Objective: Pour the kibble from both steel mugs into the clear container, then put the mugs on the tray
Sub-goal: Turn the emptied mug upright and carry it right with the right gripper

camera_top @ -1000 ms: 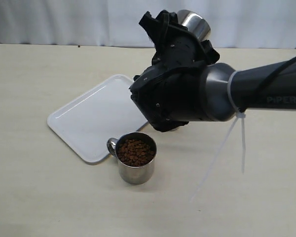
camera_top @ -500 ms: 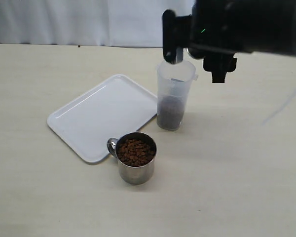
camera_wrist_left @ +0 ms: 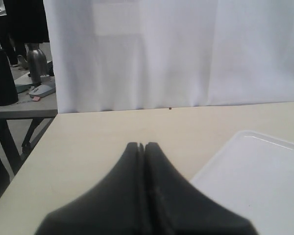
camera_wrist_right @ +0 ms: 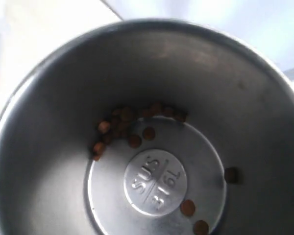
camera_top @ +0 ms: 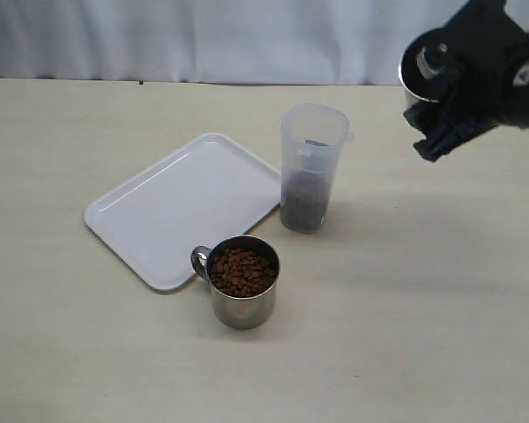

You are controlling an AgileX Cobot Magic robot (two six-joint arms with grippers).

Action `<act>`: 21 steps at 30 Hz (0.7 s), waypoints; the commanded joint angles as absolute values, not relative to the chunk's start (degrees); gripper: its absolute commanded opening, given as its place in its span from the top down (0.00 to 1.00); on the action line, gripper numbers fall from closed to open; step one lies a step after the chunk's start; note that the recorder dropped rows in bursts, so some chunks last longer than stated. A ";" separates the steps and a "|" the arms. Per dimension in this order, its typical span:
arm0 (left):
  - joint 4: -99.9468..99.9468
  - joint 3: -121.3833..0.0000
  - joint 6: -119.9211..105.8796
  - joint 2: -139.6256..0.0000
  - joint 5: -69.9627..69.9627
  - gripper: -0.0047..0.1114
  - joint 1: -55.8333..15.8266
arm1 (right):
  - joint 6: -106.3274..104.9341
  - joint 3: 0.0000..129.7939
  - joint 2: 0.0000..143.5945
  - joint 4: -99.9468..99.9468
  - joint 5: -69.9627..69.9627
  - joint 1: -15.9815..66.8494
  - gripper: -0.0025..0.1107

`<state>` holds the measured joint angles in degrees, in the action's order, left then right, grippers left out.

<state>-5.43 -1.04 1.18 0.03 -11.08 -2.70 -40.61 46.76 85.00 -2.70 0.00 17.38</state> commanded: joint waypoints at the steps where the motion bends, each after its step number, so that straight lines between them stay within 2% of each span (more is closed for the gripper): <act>1: -5.35 -1.54 1.29 0.00 -10.46 0.96 -2.70 | -31.48 37.55 86.57 -5.87 16.27 13.87 0.94; 3: -5.35 -1.54 1.29 0.00 -10.46 0.96 -2.70 | -22.03 34.66 87.87 -0.54 20.46 12.85 0.94; 5: -5.35 -1.54 1.29 0.00 -10.46 0.96 -2.70 | 6.48 33.02 91.52 31.10 27.28 10.54 0.94; 6: -5.35 -1.54 1.29 0.00 -10.46 0.96 -2.70 | 14.34 33.02 92.97 39.62 30.81 8.95 0.94; 8: -5.35 -1.54 1.29 0.00 -10.46 0.96 -2.70 | 21.94 33.02 96.22 44.60 37.59 5.18 0.94; 15: -5.35 -1.54 1.29 0.00 -10.46 0.96 -2.70 | 19.50 33.64 107.82 50.61 47.96 2.23 0.94; 21: -5.35 -1.54 1.29 0.00 -10.46 0.96 -2.70 | 20.77 37.63 114.21 50.46 37.76 2.23 0.93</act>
